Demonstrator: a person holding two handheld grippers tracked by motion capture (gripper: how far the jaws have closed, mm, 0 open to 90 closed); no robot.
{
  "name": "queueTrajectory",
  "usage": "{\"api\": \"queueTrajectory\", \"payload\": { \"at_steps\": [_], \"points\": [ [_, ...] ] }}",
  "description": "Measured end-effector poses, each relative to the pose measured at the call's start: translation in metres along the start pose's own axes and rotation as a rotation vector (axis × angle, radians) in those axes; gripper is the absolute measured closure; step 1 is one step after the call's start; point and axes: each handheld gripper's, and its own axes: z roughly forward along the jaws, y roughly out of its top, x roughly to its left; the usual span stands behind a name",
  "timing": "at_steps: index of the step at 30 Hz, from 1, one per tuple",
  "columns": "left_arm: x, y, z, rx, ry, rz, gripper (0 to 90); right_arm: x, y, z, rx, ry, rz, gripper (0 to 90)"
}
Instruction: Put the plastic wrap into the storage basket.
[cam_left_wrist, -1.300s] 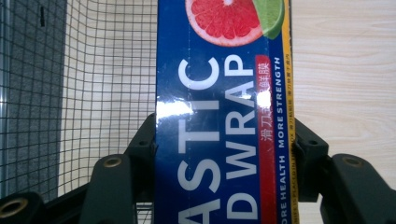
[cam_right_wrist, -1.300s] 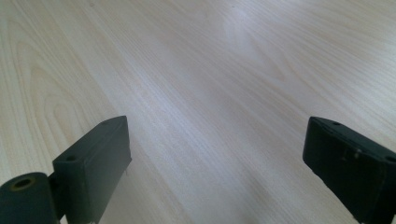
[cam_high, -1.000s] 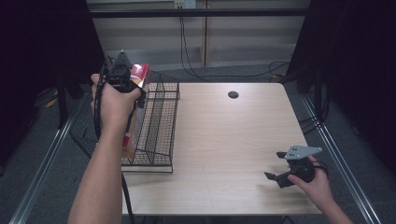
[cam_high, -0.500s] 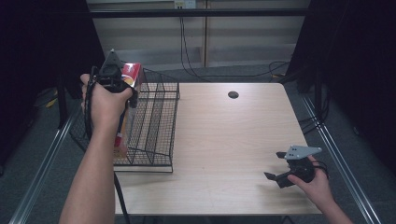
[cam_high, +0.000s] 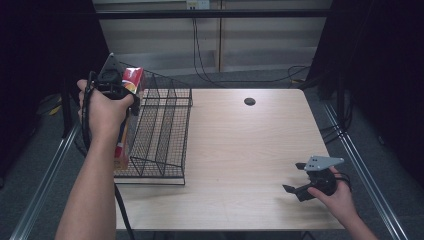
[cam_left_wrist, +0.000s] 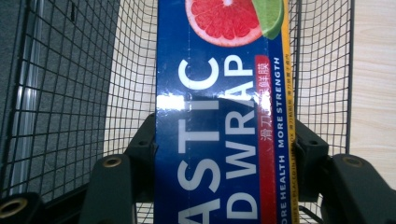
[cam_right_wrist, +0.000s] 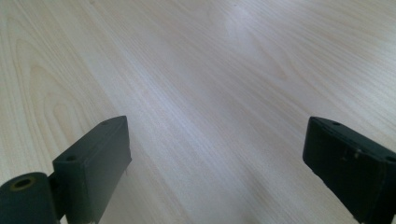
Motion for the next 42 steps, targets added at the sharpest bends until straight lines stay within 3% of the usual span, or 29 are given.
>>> {"api": "queueTrajectory", "payload": {
  "at_steps": [42],
  "points": [
    [0.015,0.0,0.022,0.047,0.055,-0.008,41.7,0.001,0.0,0.001,0.005,0.001,0.001,7.0]
  ]
}}
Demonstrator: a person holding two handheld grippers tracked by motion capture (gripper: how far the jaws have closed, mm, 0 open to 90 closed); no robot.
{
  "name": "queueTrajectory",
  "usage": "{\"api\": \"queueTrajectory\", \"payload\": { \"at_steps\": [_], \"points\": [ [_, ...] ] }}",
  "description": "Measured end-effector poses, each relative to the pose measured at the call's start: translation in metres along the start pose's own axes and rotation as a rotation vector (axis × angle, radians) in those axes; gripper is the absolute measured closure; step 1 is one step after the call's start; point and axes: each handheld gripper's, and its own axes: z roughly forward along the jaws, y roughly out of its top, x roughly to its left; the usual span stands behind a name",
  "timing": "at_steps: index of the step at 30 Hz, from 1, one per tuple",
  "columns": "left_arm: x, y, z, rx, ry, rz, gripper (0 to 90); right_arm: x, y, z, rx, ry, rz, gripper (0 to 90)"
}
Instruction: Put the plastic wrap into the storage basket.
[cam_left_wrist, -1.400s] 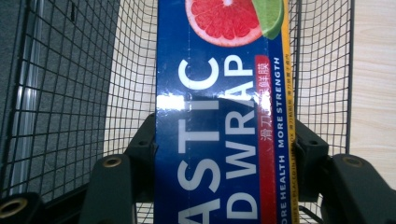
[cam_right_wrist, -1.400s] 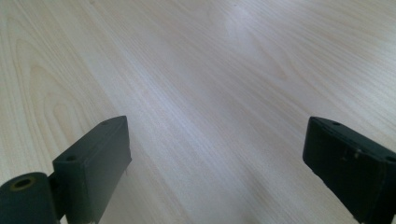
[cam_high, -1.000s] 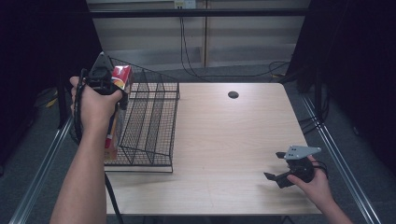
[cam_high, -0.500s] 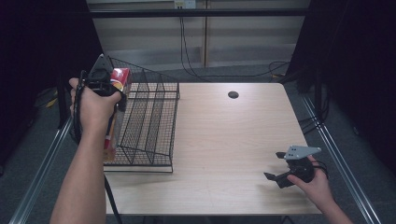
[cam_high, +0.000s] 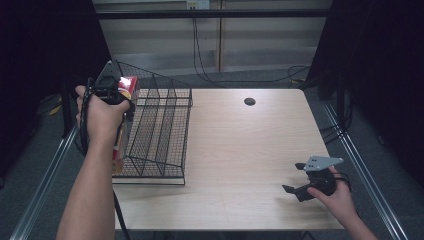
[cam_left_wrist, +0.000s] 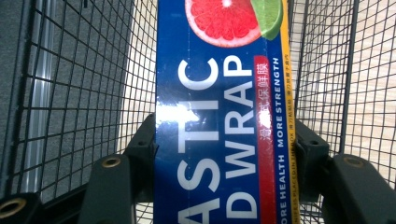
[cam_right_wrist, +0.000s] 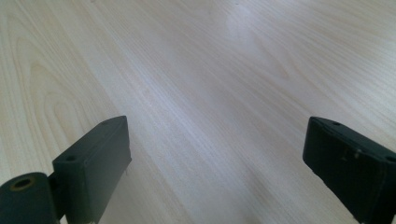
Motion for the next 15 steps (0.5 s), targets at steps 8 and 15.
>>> {"api": "queueTrajectory", "payload": {
  "at_steps": [8,15],
  "points": [
    [-0.0002,0.0019,0.003,0.012,-0.002,-0.019,41.5,0.0001,0.0,0.0002,0.001,0.001,-0.002,7.0],
    [0.0,0.0038,0.0072,0.03,0.008,-0.022,41.4,-0.0002,-0.0003,0.0006,0.004,0.001,-0.001,7.0]
  ]
}}
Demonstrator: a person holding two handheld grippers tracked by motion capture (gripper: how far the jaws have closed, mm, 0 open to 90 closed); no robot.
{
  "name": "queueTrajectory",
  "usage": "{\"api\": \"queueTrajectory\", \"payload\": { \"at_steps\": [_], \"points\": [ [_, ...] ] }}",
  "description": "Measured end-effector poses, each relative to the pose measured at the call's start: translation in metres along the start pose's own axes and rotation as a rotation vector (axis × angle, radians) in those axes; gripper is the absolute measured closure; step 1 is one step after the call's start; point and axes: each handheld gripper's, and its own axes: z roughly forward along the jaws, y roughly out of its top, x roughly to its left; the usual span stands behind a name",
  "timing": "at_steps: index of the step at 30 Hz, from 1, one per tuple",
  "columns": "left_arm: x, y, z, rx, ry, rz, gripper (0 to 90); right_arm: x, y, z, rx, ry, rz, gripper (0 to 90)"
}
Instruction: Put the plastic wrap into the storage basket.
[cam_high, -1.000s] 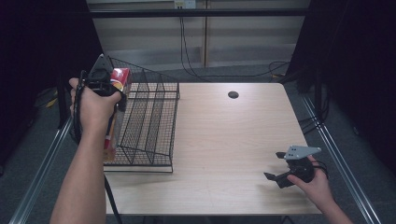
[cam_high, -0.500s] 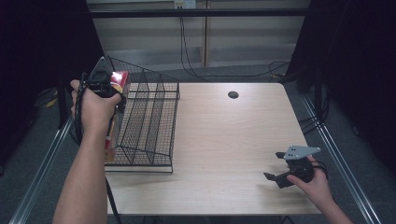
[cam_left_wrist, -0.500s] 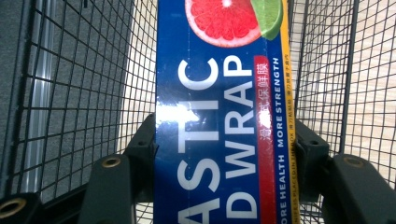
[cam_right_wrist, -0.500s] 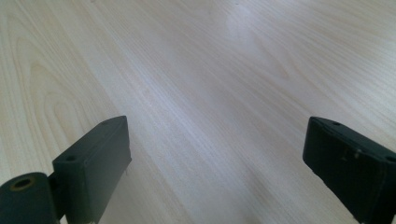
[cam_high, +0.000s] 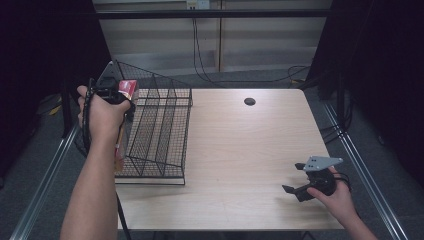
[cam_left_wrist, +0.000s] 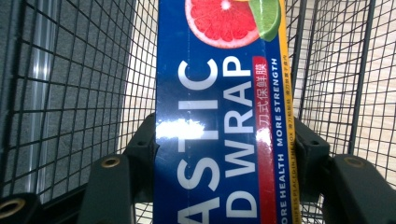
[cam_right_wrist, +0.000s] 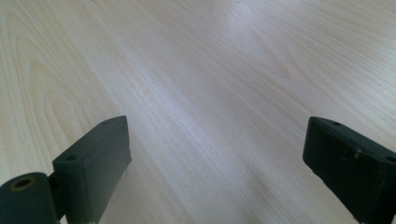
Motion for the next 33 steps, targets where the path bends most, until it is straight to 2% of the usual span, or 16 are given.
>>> {"api": "queueTrajectory", "payload": {
  "at_steps": [6,8,12,15,18,21,23,27,28,31,33],
  "points": [
    [-0.001,0.001,0.003,0.022,0.009,-0.007,41.4,0.0,0.0,0.0,0.002,0.002,0.0,7.0],
    [0.0,0.002,0.004,0.03,0.012,0.004,41.4,0.0,0.0,0.0,0.002,0.002,-0.001,7.0],
    [0.0,0.003,0.005,0.036,0.004,-0.019,41.4,0.0,0.0,0.0,0.001,0.0,-0.002,7.0],
    [0.002,0.004,0.005,0.051,-0.001,-0.012,41.3,0.0,0.0,0.0,0.002,0.002,-0.002,7.0],
    [0.002,0.004,0.006,0.037,-0.002,-0.031,41.3,0.0,0.0,0.0,0.002,0.002,-0.002,7.0],
    [0.004,0.004,0.006,0.048,-0.005,-0.026,41.2,0.0,0.0,0.001,0.003,0.003,-0.003,7.0],
    [0.004,0.004,0.008,0.045,-0.003,-0.045,41.2,0.0,0.0,0.001,0.004,0.003,-0.004,7.1],
    [0.005,0.006,0.011,0.067,-0.001,-0.031,41.2,0.001,0.0,0.001,0.005,0.008,-0.003,7.1],
    [0.004,0.006,0.012,0.064,-0.003,-0.05,41.2,0.001,0.0,0.002,0.005,0.009,-0.002,7.0],
    [0.006,0.008,0.014,0.072,0.0,-0.041,41.1,0.001,0.0,0.002,0.006,0.009,-0.002,7.0],
    [0.007,0.008,0.014,0.067,-0.009,-0.061,41.1,0.001,0.0,0.002,0.006,0.01,-0.001,7.0]
  ]
}}
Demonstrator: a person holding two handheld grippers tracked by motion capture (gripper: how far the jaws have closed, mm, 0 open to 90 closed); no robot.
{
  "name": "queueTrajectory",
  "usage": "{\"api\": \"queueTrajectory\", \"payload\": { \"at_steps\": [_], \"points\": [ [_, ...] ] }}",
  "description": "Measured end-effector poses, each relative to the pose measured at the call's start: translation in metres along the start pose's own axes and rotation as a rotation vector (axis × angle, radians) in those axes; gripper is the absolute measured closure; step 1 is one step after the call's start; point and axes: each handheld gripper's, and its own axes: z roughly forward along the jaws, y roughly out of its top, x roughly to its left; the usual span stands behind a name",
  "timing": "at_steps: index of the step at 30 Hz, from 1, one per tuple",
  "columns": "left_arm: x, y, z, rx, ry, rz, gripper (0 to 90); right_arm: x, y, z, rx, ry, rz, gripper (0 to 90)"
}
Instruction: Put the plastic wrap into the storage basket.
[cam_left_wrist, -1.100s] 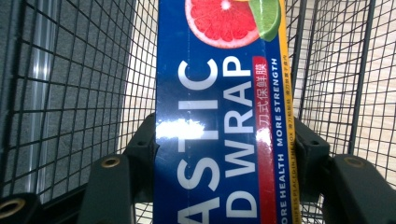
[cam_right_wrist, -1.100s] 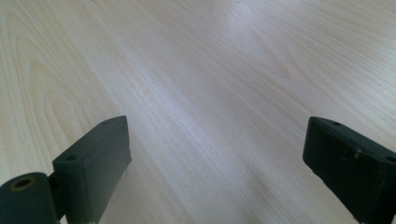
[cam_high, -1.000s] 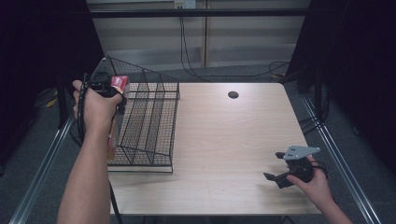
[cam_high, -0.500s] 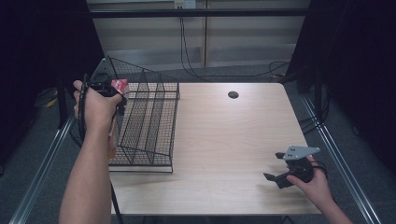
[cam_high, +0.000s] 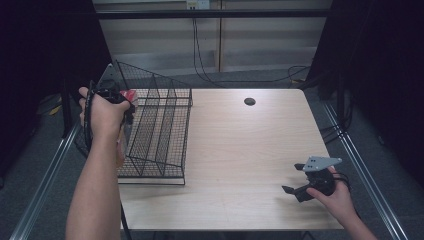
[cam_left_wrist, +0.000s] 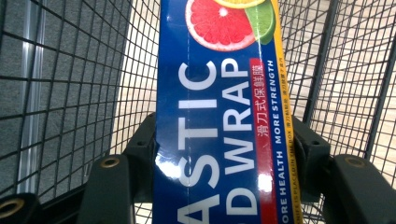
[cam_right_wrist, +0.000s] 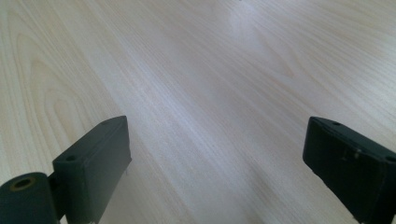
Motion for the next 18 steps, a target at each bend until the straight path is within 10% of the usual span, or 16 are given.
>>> {"api": "queueTrajectory", "payload": {
  "at_steps": [18],
  "points": [
    [-0.0006,0.005,0.0057,0.044,0.018,0.003,40.9,0.0002,0.0002,0.0006,0.0,0.0,-0.005,7.1]
  ]
}}
